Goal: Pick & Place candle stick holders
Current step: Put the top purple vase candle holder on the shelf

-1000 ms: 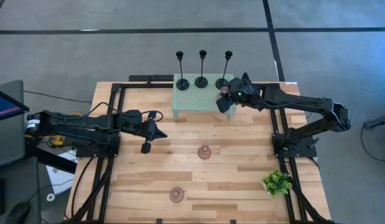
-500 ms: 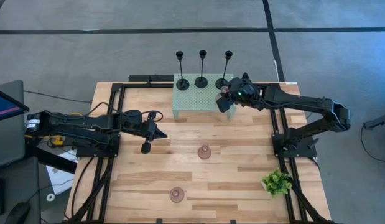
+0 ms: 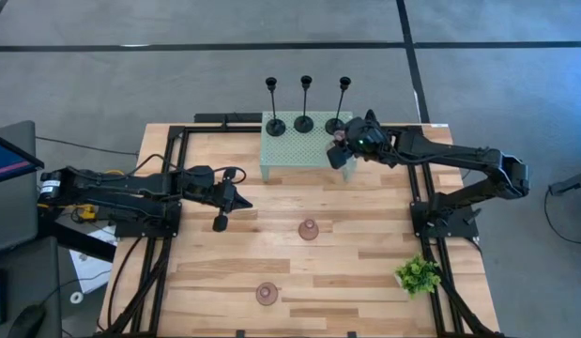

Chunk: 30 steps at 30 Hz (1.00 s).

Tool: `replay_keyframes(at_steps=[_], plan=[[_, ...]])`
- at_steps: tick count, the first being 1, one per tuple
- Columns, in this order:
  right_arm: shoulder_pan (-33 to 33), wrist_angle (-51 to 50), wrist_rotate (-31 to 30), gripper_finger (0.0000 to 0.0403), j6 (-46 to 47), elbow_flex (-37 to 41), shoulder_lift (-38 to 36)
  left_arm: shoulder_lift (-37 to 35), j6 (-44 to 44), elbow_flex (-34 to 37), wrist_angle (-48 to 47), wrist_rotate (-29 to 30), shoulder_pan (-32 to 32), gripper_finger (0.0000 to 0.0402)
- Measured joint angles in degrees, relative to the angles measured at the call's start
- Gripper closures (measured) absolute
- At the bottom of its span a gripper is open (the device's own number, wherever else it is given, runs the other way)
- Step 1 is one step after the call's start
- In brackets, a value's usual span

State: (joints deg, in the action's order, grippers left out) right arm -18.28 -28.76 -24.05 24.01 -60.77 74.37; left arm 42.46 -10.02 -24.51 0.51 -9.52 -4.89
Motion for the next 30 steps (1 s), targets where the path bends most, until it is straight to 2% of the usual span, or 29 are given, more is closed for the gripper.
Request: replay_keyframes(at_steps=[30], plan=[[-0.11,0.93,0.02,0.0285,1.99,0.00,0.00,0.00,0.02,0.00,0.00,-0.02,-0.02,0.0395]])
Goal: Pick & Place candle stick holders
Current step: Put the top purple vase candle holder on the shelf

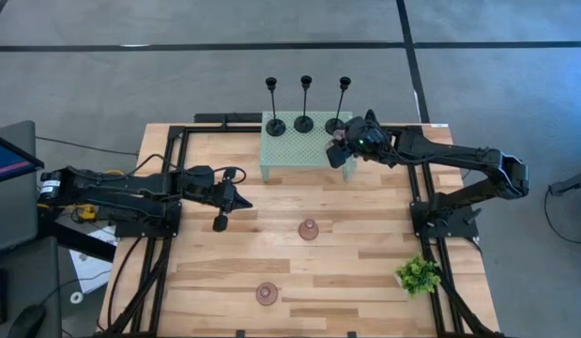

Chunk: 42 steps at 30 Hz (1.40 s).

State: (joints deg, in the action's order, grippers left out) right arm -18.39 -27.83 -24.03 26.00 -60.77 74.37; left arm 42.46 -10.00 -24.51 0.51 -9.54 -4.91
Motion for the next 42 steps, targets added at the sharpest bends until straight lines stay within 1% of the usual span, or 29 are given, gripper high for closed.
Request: replay_keyframes(at_steps=[6,10,14,17,22,27,33,42], plan=[[0.37,-0.04,-0.90,0.0284,-1.10,0.00,0.00,0.00,0.42,0.00,0.00,0.00,0.00,0.0393],[-0.68,-0.23,-1.73,0.0285,-0.84,0.00,0.00,0.01,0.42,0.00,-0.01,0.01,0.02,0.0393],[0.98,-0.42,-1.72,0.0285,-0.56,0.00,0.01,0.02,0.44,0.00,0.00,0.02,0.02,0.0395],[2.01,-0.07,-2.20,0.0285,-0.52,-0.02,1.45,0.02,0.44,0.00,-0.01,0.01,0.02,0.0394],[1.23,0.67,-4.36,0.0284,-0.89,-0.14,4.30,0.02,0.44,0.01,-0.01,0.00,0.02,0.0392],[1.44,2.14,-3.64,0.0284,-1.97,-0.18,4.71,0.02,1.51,0.02,-0.02,0.00,0.02,0.0392],[1.29,0.39,-3.25,0.0285,-2.22,0.00,3.17,0.02,1.51,0.00,-0.02,0.00,0.02,0.0392],[0.63,-0.02,-3.13,0.0280,-2.19,-0.02,3.52,0.02,1.51,0.00,-0.02,0.00,0.02,0.0392]])
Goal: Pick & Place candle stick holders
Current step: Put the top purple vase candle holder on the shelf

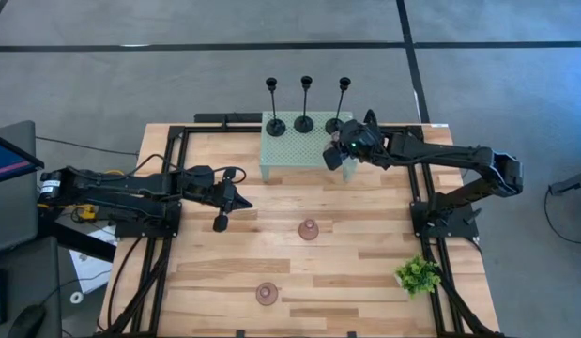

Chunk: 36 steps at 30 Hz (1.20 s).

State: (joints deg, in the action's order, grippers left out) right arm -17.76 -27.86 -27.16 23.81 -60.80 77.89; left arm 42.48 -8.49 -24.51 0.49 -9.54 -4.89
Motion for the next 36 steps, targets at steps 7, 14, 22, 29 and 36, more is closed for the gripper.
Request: replay_keyframes(at_steps=[7,14,22,29,36], plan=[[-0.04,-1.07,0.06,0.0222,-0.59,0.11,0.26,0.00,0.00,0.00,0.00,0.00,0.00,0.0392],[0.00,-0.62,0.00,0.0165,-3.23,0.06,0.15,0.00,0.00,0.01,0.00,0.00,0.00,0.0392],[0.71,-5.81,0.12,0.0154,-6.91,-5.79,0.15,0.00,0.00,0.00,0.00,0.00,0.00,0.0392],[4.36,-17.89,0.26,0.0154,-8.88,-15.11,0.09,0.00,0.00,0.00,0.00,0.01,0.00,0.0392],[11.61,-27.47,0.22,0.0167,-10.78,-17.38,0.04,0.00,0.00,0.00,0.00,-0.32,0.00,0.0392]])
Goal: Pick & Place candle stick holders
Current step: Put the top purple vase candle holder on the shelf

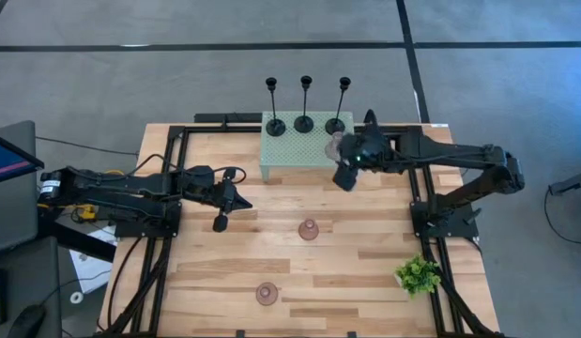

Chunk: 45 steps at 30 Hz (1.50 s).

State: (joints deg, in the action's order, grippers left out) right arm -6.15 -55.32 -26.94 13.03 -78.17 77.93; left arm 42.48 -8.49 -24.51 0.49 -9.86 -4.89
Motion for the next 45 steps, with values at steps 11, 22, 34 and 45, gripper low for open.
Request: replay_keyframes(at_steps=[11,22,34,45], plan=[[10.27,-4.57,-9.65,0.0372,1.99,3.48,0.02,0.00,3.02,0.02,1.15,-1.60,0.48,0.0393],[13.41,10.21,-2.36,0.0393,-7.25,18.60,-10.13,0.37,0.68,0.00,5.02,0.81,7.85,0.0397],[9.00,41.53,16.63,0.0393,-20.13,42.31,-29.94,13.06,-3.30,0.04,16.32,3.66,11.28,0.0397],[8.96,46.87,27.33,0.0401,-23.56,53.68,-38.09,26.34,-3.30,0.00,30.78,3.61,11.26,0.0395]])
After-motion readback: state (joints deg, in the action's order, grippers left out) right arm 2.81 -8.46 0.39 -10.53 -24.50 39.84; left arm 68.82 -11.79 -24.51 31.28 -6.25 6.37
